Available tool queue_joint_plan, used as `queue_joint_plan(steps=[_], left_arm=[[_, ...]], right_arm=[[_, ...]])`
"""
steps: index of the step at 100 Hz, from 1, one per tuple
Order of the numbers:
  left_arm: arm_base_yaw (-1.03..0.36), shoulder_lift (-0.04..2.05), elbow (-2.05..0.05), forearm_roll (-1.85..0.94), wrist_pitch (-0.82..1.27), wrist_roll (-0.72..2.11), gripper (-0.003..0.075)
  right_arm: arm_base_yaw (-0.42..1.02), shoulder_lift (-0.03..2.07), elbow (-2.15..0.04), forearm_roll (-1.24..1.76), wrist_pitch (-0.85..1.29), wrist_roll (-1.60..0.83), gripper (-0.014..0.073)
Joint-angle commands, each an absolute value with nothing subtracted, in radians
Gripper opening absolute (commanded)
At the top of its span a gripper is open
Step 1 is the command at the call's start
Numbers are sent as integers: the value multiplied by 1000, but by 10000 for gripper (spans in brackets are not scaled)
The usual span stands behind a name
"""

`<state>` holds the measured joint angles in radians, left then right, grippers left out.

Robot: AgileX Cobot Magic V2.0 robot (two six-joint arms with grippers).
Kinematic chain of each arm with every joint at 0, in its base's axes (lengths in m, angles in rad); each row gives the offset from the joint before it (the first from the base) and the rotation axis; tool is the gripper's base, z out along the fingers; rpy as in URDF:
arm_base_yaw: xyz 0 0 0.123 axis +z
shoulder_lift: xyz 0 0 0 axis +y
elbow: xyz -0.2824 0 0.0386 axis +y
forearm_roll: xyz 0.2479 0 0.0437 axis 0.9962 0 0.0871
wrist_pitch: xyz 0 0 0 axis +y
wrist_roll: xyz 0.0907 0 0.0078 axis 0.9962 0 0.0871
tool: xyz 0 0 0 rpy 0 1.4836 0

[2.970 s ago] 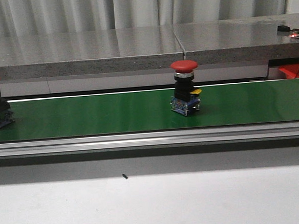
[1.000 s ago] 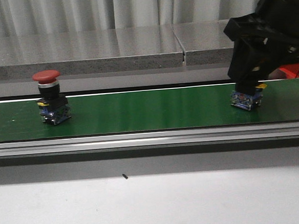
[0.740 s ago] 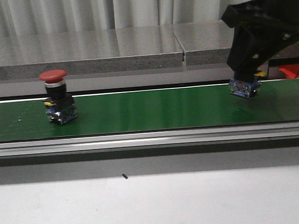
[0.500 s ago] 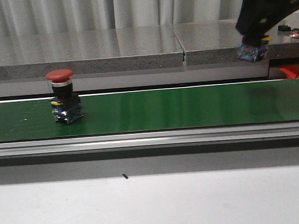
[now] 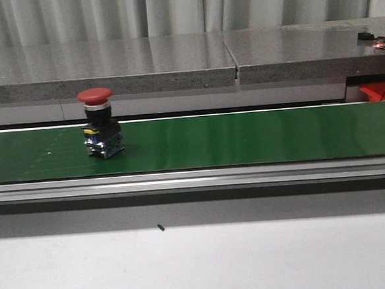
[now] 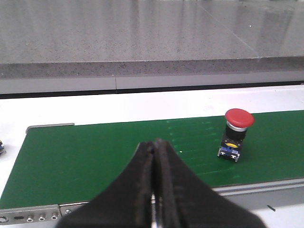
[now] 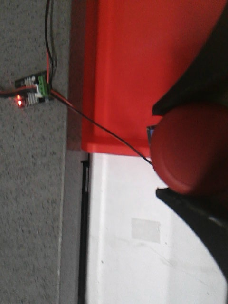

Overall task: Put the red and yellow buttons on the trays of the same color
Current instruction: 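Carry the red button with the right gripper into the red tray and release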

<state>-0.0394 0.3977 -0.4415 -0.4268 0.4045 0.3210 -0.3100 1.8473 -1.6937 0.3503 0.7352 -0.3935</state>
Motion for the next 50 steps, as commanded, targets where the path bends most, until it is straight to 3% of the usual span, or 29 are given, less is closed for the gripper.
queue_joint_plan(steps=[1, 50], left_arm=[[-49, 402, -469, -447, 328, 316, -20], [-49, 402, -469, -447, 328, 316, -20]], right_arm=[[-333, 1860, -1794, 362, 708, -394, 255], [-343, 2122, -1943, 362, 736, -393, 255]])
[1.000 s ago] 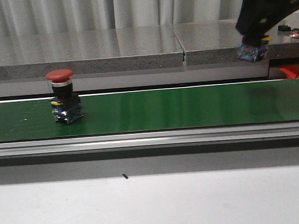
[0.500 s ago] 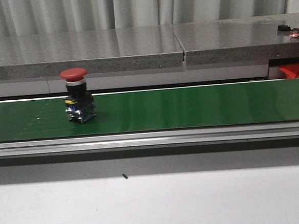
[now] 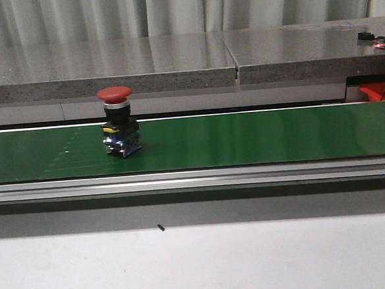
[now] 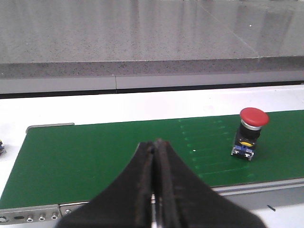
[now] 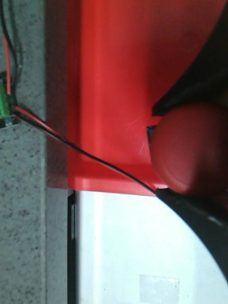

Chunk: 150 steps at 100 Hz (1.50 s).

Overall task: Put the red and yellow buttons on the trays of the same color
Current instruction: 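Carry the red button with the right gripper into the red tray and release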

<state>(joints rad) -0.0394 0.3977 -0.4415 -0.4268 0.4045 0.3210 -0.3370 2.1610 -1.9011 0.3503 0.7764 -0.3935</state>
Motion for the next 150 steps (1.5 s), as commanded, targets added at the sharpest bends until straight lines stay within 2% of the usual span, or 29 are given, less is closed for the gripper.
queue_joint_plan(steps=[1, 49, 150], left_arm=[[-49, 402, -469, -447, 328, 316, -20], [-49, 402, -469, -447, 328, 316, -20], [-49, 402, -469, -447, 328, 316, -20]], right_arm=[[-343, 2124, -1943, 362, 734, -393, 255], [-343, 2178, -1943, 362, 655, -393, 255], [-343, 2226, -1943, 362, 699, -393, 259]])
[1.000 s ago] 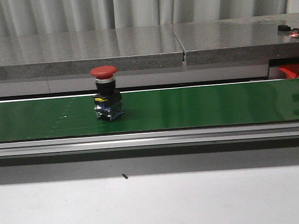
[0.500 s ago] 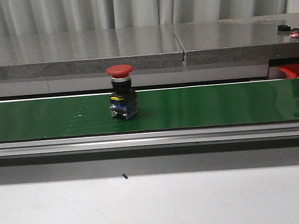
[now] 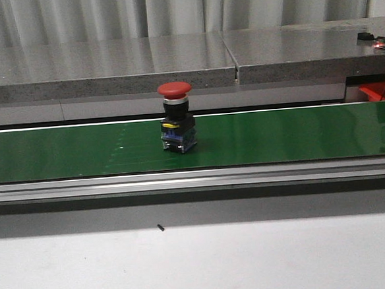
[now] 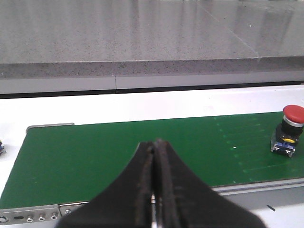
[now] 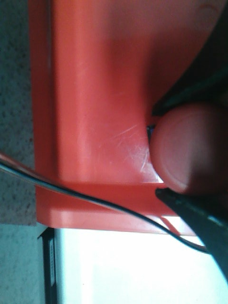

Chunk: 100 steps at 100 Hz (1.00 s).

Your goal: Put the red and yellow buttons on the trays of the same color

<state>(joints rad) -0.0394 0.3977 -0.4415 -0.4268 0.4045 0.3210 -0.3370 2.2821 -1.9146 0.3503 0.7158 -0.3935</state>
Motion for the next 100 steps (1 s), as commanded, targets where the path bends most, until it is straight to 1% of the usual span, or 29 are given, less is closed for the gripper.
queue_joint_plan(steps=[1, 9, 15, 17, 24, 25, 26, 31, 36, 62, 100], left_arm=[[-49, 402, -469, -447, 328, 316, -20], [-49, 402, -469, -447, 328, 316, -20], [-49, 402, -469, -447, 328, 316, -20], [-49, 402, -469, -447, 328, 316, -20], [-49, 402, -469, -447, 328, 316, -20], [-49, 402, -469, -447, 328, 316, -20], [-49, 402, -469, -447, 328, 316, -20], [-49, 402, -469, -447, 328, 316, -20], [-49, 402, -469, -447, 328, 316, -20], [-49, 402, -469, -447, 328, 316, -20], [-49, 402, -469, -447, 328, 316, -20]], right_arm=[[-343, 2226, -1943, 362, 699, -393, 260], [-343, 2226, -1943, 362, 699, -393, 293], [-343, 2226, -1945, 362, 700, -393, 360], [-343, 2226, -1946, 362, 700, -393, 403], [-343, 2221, -1946, 362, 699, -393, 514], [-343, 2220, -1946, 362, 699, -393, 514], [-343, 2218, -1946, 362, 699, -393, 544], [-343, 2213, -1949, 362, 700, -393, 600], [-343, 2207, -1954, 362, 701, -393, 634], [-343, 2130, -1966, 362, 722, -393, 636], [-343, 1986, -1947, 390, 900, -393, 636]])
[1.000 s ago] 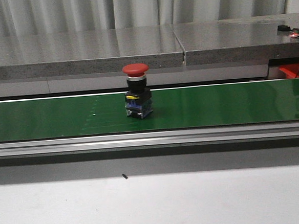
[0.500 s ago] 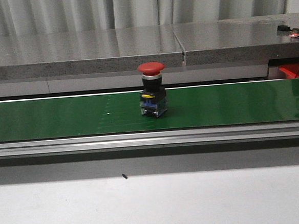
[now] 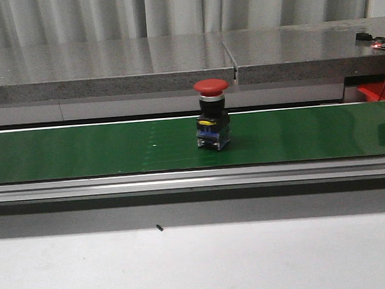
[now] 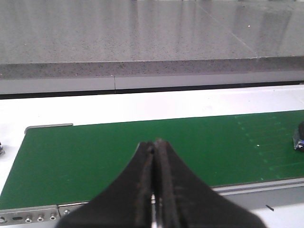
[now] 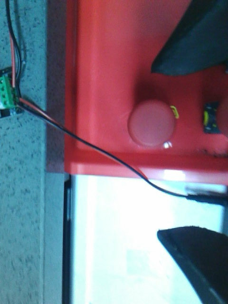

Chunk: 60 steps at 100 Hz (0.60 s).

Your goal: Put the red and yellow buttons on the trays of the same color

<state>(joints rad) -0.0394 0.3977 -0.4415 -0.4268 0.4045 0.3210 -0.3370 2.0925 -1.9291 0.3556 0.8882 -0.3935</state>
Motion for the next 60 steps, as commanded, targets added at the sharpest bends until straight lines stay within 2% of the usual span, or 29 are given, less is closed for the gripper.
queue_joint_plan(steps=[1, 25, 60], left_arm=[[-49, 402, -469, -447, 328, 316, -20], [-49, 402, -469, -447, 328, 316, -20], [-49, 402, -469, -447, 328, 316, -20]], right_arm=[[-343, 1984, -1945, 392, 905, -393, 636], [-336, 1820, -1796, 417, 927, -411, 636], [-334, 1471, -1424, 496, 871, -465, 636]])
